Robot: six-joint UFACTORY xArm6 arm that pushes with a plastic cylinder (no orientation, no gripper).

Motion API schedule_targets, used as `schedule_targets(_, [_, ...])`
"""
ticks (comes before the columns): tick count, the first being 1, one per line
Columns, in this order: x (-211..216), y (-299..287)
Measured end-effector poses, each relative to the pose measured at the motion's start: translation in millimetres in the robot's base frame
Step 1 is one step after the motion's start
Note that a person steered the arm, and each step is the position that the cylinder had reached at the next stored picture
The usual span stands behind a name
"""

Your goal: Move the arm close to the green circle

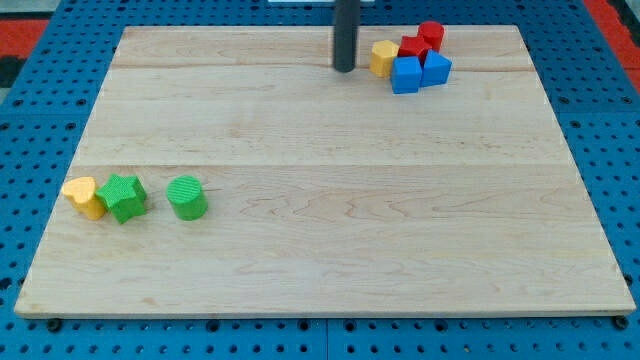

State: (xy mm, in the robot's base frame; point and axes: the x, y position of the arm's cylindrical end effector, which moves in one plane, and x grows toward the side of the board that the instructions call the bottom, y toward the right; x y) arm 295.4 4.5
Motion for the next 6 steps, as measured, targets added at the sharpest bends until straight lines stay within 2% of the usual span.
schedule_targets(3, [192, -25])
schedule_targets(4, [267, -67])
schedule_targets(5, [287, -141])
schedule_targets(6, [267, -186])
